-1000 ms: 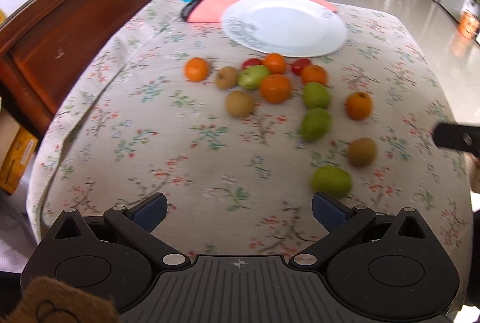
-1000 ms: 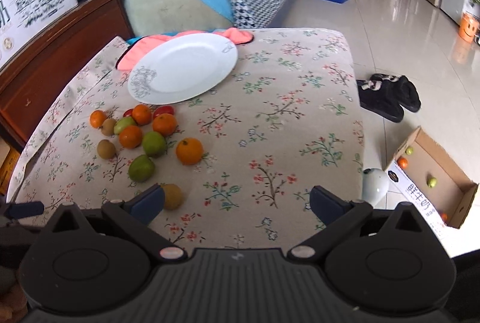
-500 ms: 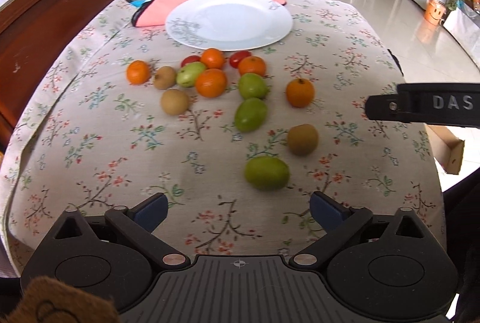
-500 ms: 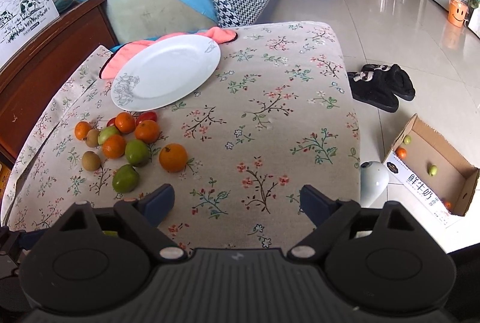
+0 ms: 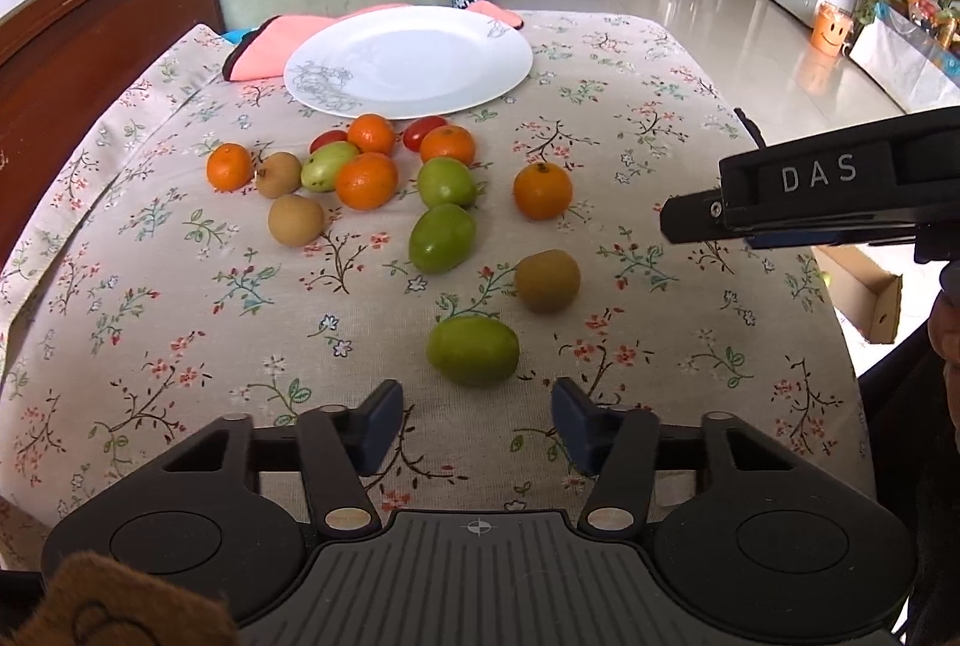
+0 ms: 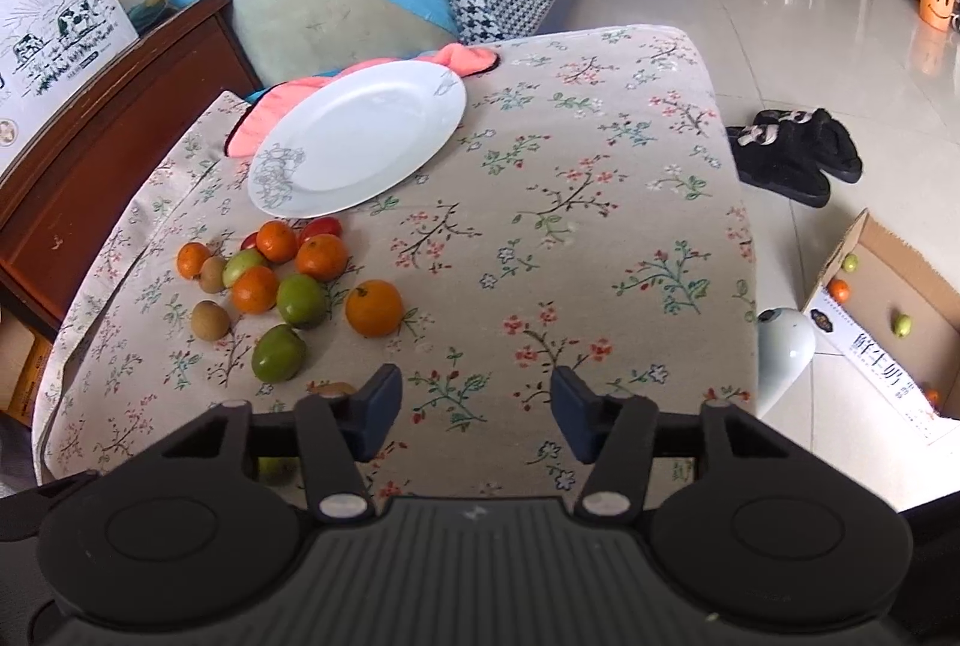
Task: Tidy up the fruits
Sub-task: 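Move the left tool toward a green lime while the right tool approaches a brown kiwi, then close the left tool on the green lime while the right tool grasps the brown kiwi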
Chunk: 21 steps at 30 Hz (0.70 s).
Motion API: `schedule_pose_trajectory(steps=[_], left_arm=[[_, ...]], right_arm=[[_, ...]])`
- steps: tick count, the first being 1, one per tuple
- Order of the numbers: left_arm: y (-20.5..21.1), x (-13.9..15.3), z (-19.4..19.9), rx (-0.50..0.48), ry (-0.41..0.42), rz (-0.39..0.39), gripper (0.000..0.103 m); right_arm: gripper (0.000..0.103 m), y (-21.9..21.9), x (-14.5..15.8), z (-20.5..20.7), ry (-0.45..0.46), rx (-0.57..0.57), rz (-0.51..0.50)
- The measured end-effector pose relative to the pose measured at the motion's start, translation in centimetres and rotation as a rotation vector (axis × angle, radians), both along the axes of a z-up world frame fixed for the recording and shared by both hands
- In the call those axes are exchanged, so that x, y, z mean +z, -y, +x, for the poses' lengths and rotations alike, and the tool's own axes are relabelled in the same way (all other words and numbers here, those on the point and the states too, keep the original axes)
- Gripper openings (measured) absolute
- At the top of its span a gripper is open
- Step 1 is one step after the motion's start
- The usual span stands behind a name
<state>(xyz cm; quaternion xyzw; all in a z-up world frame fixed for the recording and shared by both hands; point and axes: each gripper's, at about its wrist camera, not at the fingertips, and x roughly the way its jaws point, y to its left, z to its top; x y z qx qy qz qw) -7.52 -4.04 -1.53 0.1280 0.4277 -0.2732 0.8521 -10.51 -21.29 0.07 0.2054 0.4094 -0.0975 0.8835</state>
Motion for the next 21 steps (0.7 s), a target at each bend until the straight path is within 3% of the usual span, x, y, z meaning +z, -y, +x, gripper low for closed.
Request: schedule_pose_trajectory(steps=[11, 21], left_arm=[[-0.2, -1.0, -0.3, -0.027, 0.051, -0.014, 0.05], [-0.1, -1.1, 0.1, -0.02, 0.105, -0.034, 0.051]], right_arm=[[0.051, -1.7, -0.3, 0.7, 0.014, 0.12, 0.082], [0.051, -2.7, -1.2, 1.7, 0.004, 0.179, 0.075]])
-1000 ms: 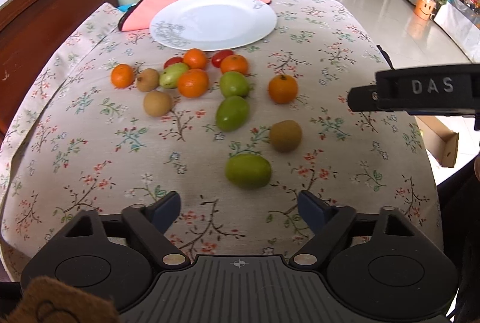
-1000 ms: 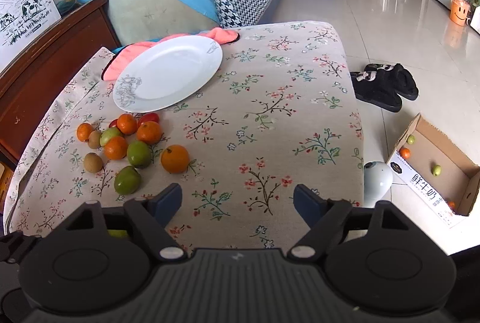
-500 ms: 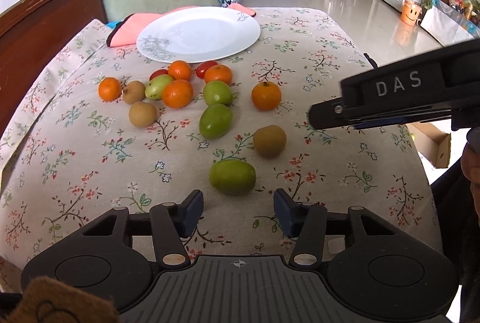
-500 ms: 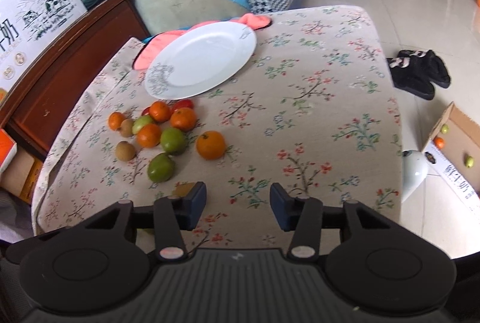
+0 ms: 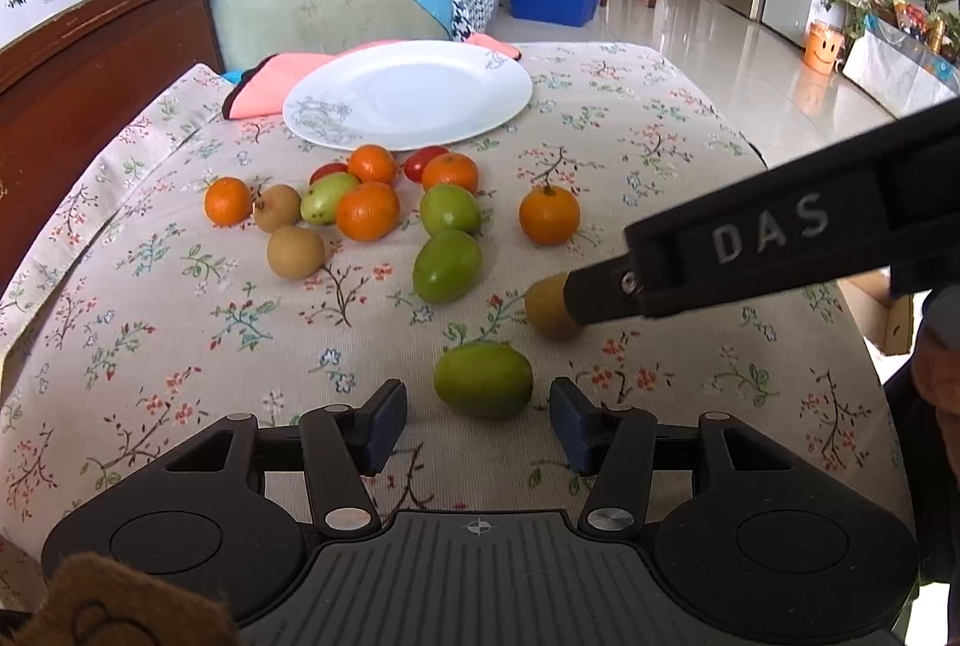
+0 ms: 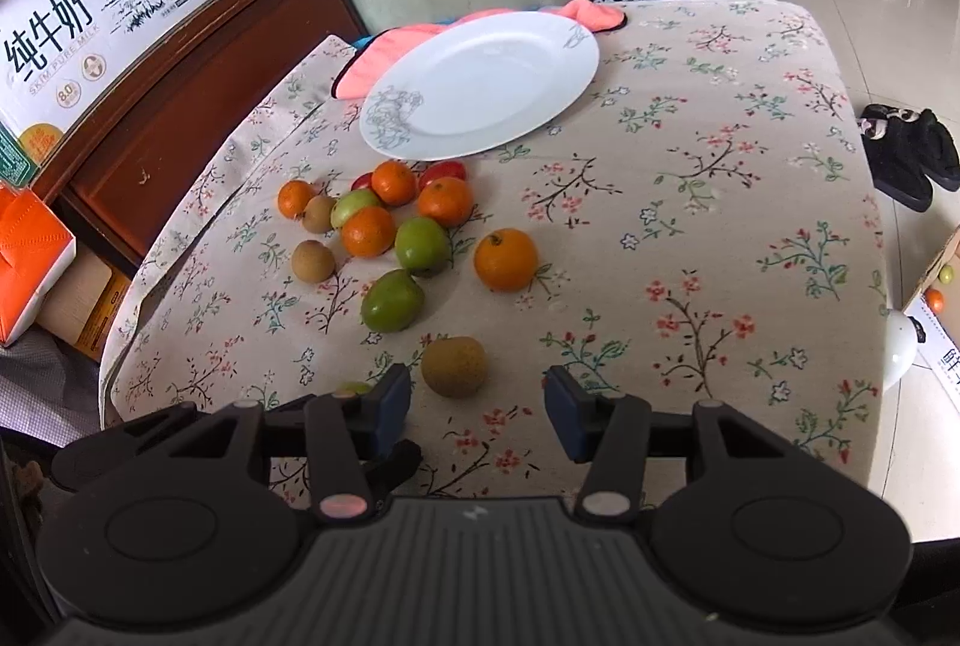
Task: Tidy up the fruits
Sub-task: 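Close the left tool on the green lime while the right tool grasps the brown kiwi, then carry the lime with the left tool over the white plate while the right tool carries the kiwi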
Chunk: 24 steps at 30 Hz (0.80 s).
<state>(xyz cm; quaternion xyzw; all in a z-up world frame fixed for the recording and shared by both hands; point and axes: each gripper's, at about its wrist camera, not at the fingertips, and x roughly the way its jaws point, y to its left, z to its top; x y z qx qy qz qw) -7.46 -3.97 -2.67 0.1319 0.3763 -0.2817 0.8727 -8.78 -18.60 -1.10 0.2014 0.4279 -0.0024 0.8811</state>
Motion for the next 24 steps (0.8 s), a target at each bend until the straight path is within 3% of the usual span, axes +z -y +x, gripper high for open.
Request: schedule_pose_trajectory(steps=[6, 17, 24], left_arm=[[0.5, -0.2, -0.1, -0.021, 0.024, -0.007, 0.05], [0.3, -0.3, 0.1, -0.014, 0.031, -0.016, 0.032], [-0.3, -0.1, 0.5, 0.015, 0.021, -0.031, 0.032]], right_arm=[[0.05, -0.5, -0.5, 0.9, 0.004, 0.022, -0.003], [0.029, -1.3, -1.8, 2.1, -0.011, 0.052, -0.017], [0.028, -1.5, -1.7, 2.1, 0.006, 0.043, -0.039]])
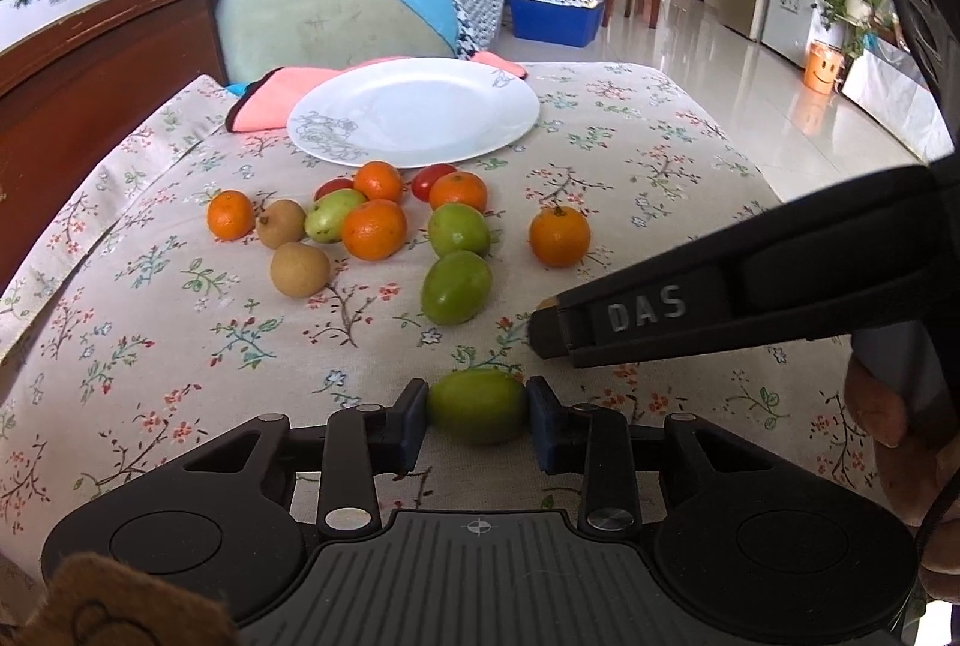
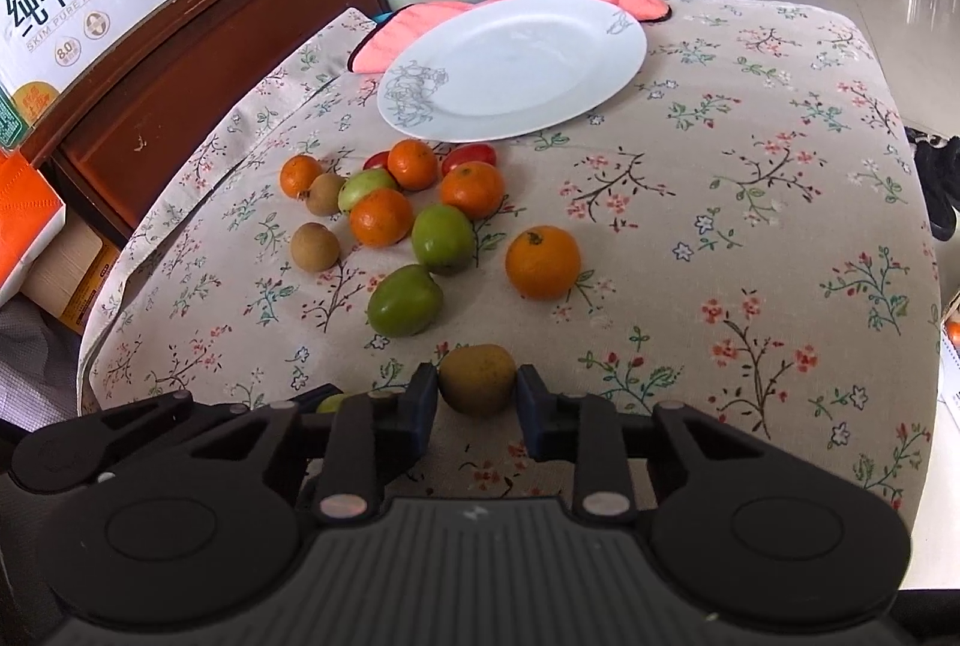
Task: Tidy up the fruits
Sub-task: 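Carry the lime with the left tool over the white plate while the right tool carries the kiwi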
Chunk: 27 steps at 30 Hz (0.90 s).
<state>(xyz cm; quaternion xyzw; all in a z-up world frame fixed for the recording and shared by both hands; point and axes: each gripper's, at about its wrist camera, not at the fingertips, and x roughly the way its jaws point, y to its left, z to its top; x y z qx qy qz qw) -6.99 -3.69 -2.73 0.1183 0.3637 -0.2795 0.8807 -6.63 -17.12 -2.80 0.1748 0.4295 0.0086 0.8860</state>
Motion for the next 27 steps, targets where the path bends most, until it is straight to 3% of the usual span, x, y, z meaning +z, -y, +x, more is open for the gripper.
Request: schedule_pose_trajectory(steps=[9, 17, 27], left_arm=[[-1.1, 1.8, 1.6, 0.071, 0.0, -0.06, 0.032], [-1.7, 4.4, 5.3, 0.133, -0.02, -0.129, 0.032], [-0.2, 6.0, 10.3, 0.083, -0.014, -0.142, 0.032]], right_arm=[[0.028, 0.4, 1.7, 0.1, 0.047, -0.01, 0.006], [0.028, 1.4, 4.1, 2.1, 0.099, 0.03, 0.029], [0.028, 4.1, 5.1, 6.4, 0.109, 0.018, 0.1]])
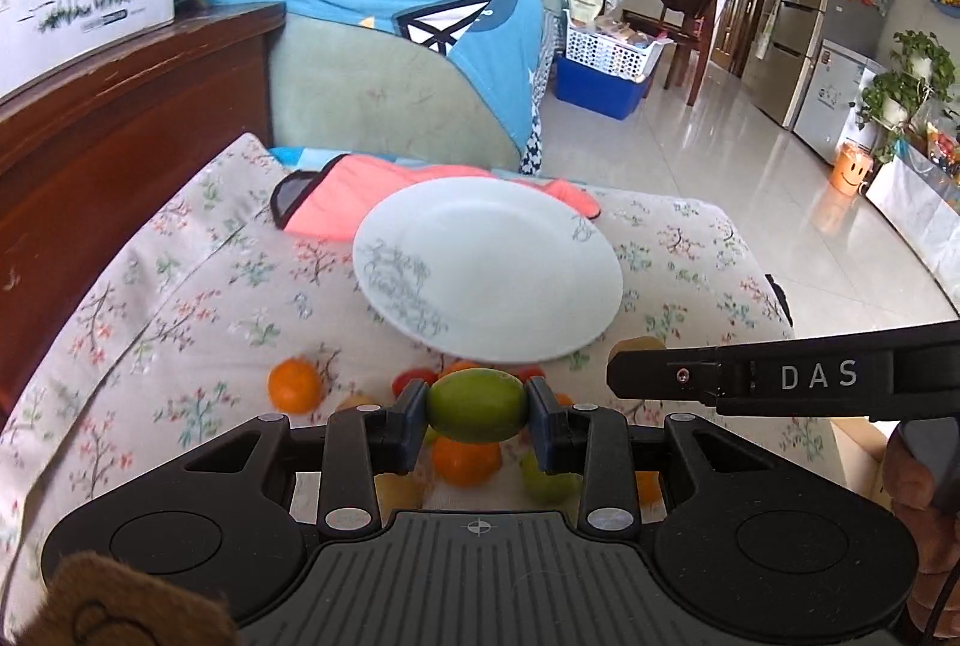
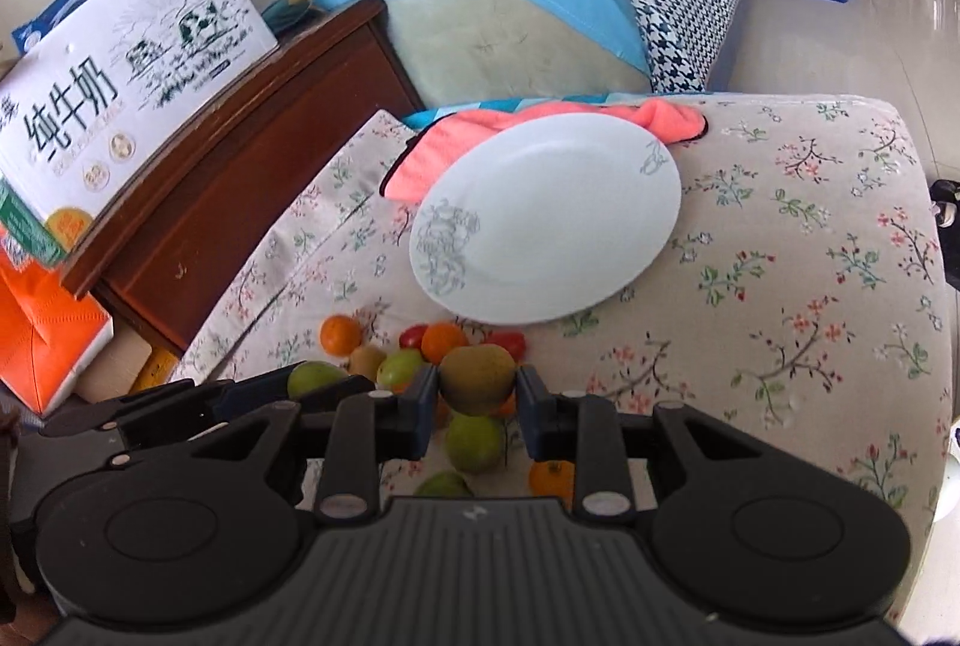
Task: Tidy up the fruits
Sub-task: 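Carry the lime with the left tool over the white plate while the right tool carries the kiwi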
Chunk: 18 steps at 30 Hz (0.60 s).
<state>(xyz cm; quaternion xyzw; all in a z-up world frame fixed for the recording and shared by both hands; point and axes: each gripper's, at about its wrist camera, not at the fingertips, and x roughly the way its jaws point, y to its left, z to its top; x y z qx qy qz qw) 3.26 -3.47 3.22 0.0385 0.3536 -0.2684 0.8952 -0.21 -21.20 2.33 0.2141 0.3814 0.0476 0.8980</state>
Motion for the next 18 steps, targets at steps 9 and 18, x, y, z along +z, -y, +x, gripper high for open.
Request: schedule_pose_trajectory(steps=[9, 18], left_arm=[[2.6, -0.8, 5.0, -0.043, -0.012, 0.01, 0.032], [4.1, -2.7, 8.7, -0.015, -0.067, 0.028, 0.032]], right_arm=[[0.028, 1.8, -0.9, 4.4, -0.003, -0.025, -0.027], [0.028, 2.7, -2.3, 6.9, -0.026, -0.056, -0.003]])
